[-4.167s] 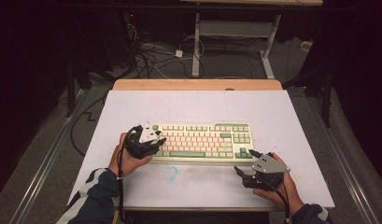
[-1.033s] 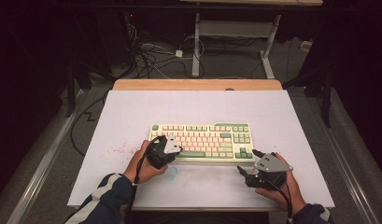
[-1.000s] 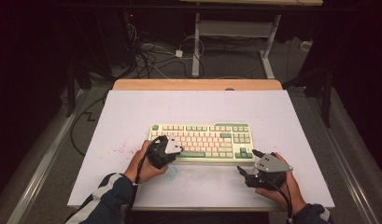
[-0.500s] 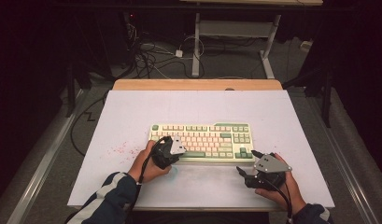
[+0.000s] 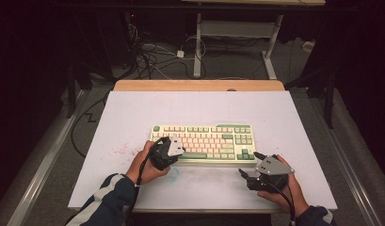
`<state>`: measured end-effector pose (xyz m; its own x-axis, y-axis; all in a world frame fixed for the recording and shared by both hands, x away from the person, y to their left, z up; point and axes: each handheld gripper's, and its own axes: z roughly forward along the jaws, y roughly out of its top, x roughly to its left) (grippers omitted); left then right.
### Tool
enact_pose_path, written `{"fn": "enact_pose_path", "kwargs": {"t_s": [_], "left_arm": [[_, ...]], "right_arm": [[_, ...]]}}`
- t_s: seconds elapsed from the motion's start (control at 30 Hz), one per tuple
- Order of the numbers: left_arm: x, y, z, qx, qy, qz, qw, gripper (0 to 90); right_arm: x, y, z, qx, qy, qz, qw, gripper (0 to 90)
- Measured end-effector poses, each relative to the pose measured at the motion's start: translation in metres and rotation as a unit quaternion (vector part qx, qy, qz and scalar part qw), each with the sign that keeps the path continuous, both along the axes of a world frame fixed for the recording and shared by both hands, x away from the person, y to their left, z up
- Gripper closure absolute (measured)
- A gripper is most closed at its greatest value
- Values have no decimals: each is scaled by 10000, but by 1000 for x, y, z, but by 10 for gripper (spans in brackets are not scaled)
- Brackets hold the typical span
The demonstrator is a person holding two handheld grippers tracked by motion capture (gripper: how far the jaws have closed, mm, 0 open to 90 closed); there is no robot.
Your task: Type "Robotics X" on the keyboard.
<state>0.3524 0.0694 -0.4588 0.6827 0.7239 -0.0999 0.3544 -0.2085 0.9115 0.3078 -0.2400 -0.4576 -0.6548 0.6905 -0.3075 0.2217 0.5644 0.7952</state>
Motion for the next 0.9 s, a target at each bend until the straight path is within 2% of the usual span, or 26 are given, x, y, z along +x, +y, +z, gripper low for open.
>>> {"fn": "enact_pose_path", "kwargs": {"t_s": [0.3,0.43,0.57,0.67,0.73,0.8,0.9], "left_arm": [[-1,6,5,-118,-87,15,9999,859],[-5,8,8,-99,-194,40,9998,859],[-6,13,13,-186,-242,79,9995,845],[-7,17,13,-202,-346,144,9991,786],[-7,22,13,-188,-449,248,9985,705],[-10,28,14,-309,-500,240,9980,641],[-15,37,14,-350,-635,349,9968,530]], "right_arm": [[-1,-1,0,6,-19,4,10000,241],[0,-1,0,24,-10,-11,10000,241],[0,0,1,24,-38,7,10000,241],[0,1,1,13,-26,7,10000,241],[0,1,0,21,-5,-1,10000,241],[0,0,0,25,-3,-7,10000,241],[-1,0,1,47,6,-13,10000,241]]}}
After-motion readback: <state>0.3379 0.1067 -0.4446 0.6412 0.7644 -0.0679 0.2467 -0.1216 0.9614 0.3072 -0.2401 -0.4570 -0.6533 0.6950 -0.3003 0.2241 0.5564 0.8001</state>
